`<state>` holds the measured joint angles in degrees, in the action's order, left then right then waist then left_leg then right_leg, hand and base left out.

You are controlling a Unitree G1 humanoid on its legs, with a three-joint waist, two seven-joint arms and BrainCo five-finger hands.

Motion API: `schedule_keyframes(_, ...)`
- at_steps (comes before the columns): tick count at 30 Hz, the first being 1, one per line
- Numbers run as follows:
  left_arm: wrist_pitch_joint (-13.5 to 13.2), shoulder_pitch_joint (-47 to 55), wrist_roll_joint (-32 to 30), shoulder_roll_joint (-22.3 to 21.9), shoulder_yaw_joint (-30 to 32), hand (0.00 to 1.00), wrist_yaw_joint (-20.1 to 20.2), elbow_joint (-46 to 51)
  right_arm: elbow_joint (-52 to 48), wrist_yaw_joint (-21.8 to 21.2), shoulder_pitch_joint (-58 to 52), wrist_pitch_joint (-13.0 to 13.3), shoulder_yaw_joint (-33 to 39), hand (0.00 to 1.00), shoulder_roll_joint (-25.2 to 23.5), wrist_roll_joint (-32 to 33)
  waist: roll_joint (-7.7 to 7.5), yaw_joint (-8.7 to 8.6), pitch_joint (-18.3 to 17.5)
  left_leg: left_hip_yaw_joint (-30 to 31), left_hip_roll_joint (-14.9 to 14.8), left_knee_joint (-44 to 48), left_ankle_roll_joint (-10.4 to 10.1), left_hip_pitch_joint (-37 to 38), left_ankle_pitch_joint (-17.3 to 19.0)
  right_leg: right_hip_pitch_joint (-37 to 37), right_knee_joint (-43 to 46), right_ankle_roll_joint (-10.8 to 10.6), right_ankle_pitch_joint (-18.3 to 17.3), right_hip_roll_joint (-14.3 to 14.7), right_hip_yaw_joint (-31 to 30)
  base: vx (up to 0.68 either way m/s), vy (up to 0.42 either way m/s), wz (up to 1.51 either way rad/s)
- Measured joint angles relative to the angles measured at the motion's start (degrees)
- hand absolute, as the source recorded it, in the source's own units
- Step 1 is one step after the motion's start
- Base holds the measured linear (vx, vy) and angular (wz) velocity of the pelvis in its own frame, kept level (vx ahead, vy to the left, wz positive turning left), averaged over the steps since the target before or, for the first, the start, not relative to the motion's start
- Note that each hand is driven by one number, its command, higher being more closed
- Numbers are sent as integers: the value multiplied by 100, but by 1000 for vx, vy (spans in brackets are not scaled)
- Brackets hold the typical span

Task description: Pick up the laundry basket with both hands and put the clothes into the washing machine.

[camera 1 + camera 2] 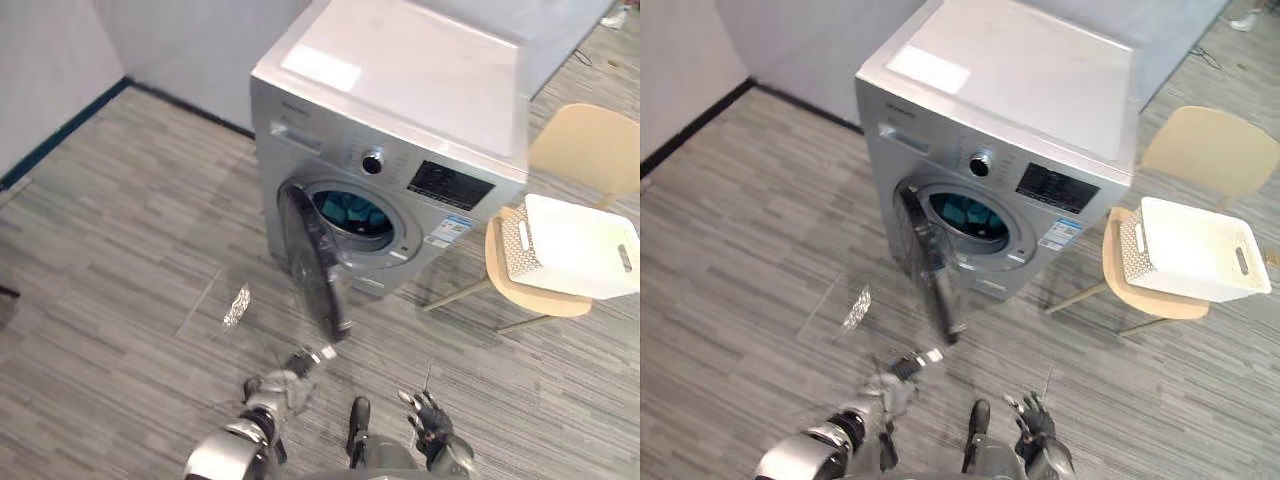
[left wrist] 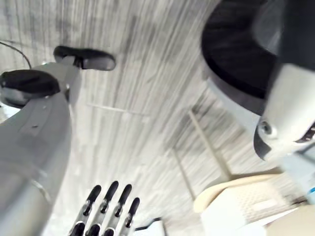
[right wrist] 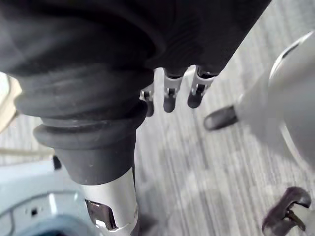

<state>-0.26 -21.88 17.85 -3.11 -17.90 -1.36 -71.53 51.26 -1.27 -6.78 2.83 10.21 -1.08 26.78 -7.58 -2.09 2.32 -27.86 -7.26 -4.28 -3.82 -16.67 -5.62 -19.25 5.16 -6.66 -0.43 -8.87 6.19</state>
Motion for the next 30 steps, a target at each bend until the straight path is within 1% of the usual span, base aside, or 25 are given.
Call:
schedule_keyframes(1,-31,-19,-5,-8,-76,0,-7,1,98,15,-20,-2,45,0,36,0,81,-45,-23,-43,-12,-142,58,115,-184,29,-45,1,0,94,-100,14,-52,-89)
schedule_keyframes(2,-20,-189,-5,-3,-182,0,-24,2,186,56,-108,-16,169,0,59,0,139,-179,-52,-209,-69,-154,66,207,-236,39,-108,2,1,198,-294,18,-63,-83)
schedule_keyframes(3,-14,-502,-1,8,-178,0,-56,3,185,101,-246,-20,287,0,94,0,217,-280,-57,-339,-87,-156,66,273,-235,84,-214,5,4,250,-477,32,-47,-73)
schedule_keyframes(5,-52,-991,284,20,-129,0,-353,85,218,114,-366,-68,424,0,169,-11,277,-388,-51,-566,-79,-158,65,399,-234,108,-276,60,54,275,-731,45,-12,-59)
schedule_keyframes(6,-182,-1243,540,88,178,0,-533,356,289,118,-393,-69,573,0,220,-39,308,-481,-64,-755,-63,-158,66,508,-234,121,-313,97,129,275,-925,61,11,-82)
schedule_keyframes(7,-337,-1430,842,229,626,0,-594,651,397,122,-400,-50,682,0,267,-39,348,-611,-89,-915,-61,-158,75,608,-228,142,-342,89,193,275,-1079,77,10,-71)
schedule_keyframes(8,-423,-1526,950,290,846,0,-637,754,422,122,-418,-50,779,0,265,-37,361,-677,-91,-983,-62,-159,86,664,-218,161,-356,126,240,275,-1130,96,-1,-65)
schedule_keyframes(9,-569,-1676,1075,388,1199,0,-719,914,424,133,-530,-37,937,0,234,-37,368,-696,-91,-1121,-61,-158,115,799,-198,211,-365,138,352,272,-1208,108,-18,-49)
schedule_keyframes(10,-652,-1711,1082,406,1385,0,-766,1034,434,132,-631,-30,1018,0,212,-37,378,-713,-98,-1172,-70,-160,115,896,-193,263,-361,112,444,275,-1268,136,-37,-34)
schedule_keyframes(11,-726,-1672,1061,458,1570,0,-789,1135,519,134,-713,-13,1072,0,217,-37,456,-777,-133,-1152,-94,-159,82,952,-171,335,-359,78,476,283,-1232,155,-47,-8)
schedule_keyframes(12,-773,-1563,1010,499,1656,0,-802,1162,581,135,-778,-9,1113,0,218,-38,530,-788,-160,-1151,-105,-159,80,1010,-173,410,-392,115,454,317,-1165,141,-45,4)
schedule_keyframes(14,-758,-1171,738,510,1891,0,-781,1164,641,131,-795,1,1263,0,192,-40,637,-793,-199,-1128,-176,-159,73,1094,-172,530,-436,158,424,349,-1100,134,-40,3)
schedule_keyframes(15,-749,-1017,626,502,1977,0,-760,1162,641,129,-794,1,1306,0,180,-41,660,-787,-213,-1107,-194,-159,63,1111,-165,558,-437,165,416,367,-1077,191,-79,21)
schedule_keyframes(16,-692,-438,248,436,2111,0,-729,1102,656,113,-740,3,1493,0,130,-43,709,-790,-241,-974,-241,-158,39,1133,-152,660,-440,202,354,392,-925,130,-62,28)
schedule_keyframes(18,-621,58,-62,397,2263,0,-625,985,770,107,-635,6,1654,0,114,-44,711,-779,-241,-814,-265,-158,14,1130,-147,762,-455,225,298,401,-766,132,-55,46)
schedule_keyframes(19,-584,598,-350,393,2415,0,-508,814,839,108,-554,7,1806,0,114,-44,709,-714,-240,-666,-265,-157,-4,1130,-134,855,-463,214,231,390,-623,132,-41,49)
schedule_keyframes(20,-534,812,-486,391,2499,0,-453,751,863,106,-536,12,1851,0,118,-44,710,-652,-240,-615,-261,-156,-14,1133,-127,893,-470,216,211,385,-579,146,-31,62)
schedule_keyframes(21,-494,1378,-760,431,2751,0,-348,597,978,105,-439,17,1929,0,136,-44,711,-555,-242,-452,-241,-151,-20,1132,-122,1015,-507,219,162,378,-414,120,-16,59)
schedule_keyframes(23,-387,2132,-1137,527,3050,0,-223,359,1096,95,-333,45,1917,0,151,-54,715,-421,-245,-160,-181,-125,-27,1137,-116,1220,-540,174,71,315,-158,102,2,72)
schedule_keyframes(24,-368,2296,-1187,564,3108,0,-216,340,1122,91,-309,53,1908,0,156,-56,721,-355,-252,-112,-167,-124,-27,1144,-116,1259,-535,178,56,302,-121,61,35,71)
schedule_keyframes(25,-377,2518,-1265,700,3215,0,-175,351,1261,90,-181,62,1900,0,180,-107,733,-249,-251,81,-113,-128,-26,1137,-116,1365,-540,167,12,255,41,31,31,50)
schedule_keyframes(26,-373,2615,-1316,733,3215,0,-143,346,1297,90,-131,57,1878,0,194,-151,739,-208,-251,135,-91,-129,-25,1143,-117,1406,-541,160,1,235,104,23,46,67)
schedule_keyframes(27,-411,2728,-1391,720,3345,0,-66,370,1320,80,-75,58,1778,0,234,-217,755,-170,-256,299,-35,-156,-23,1133,-117,1465,-525,124,-53,182,240,-25,57,67)
schedule_keyframes(29,-417,2774,-1389,714,3455,0,34,368,1448,0,49,61,1606,0,336,-264,779,-149,-283,553,50,-158,-20,1123,-116,1583,-510,135,-143,100,486,-25,56,66)
schedule_keyframes(30,-418,2784,-1368,716,3461,0,54,369,1509,-22,107,58,1499,0,402,-292,781,-132,-296,651,96,-159,-13,1117,-113,1625,-486,93,-192,59,567,-8,56,52)
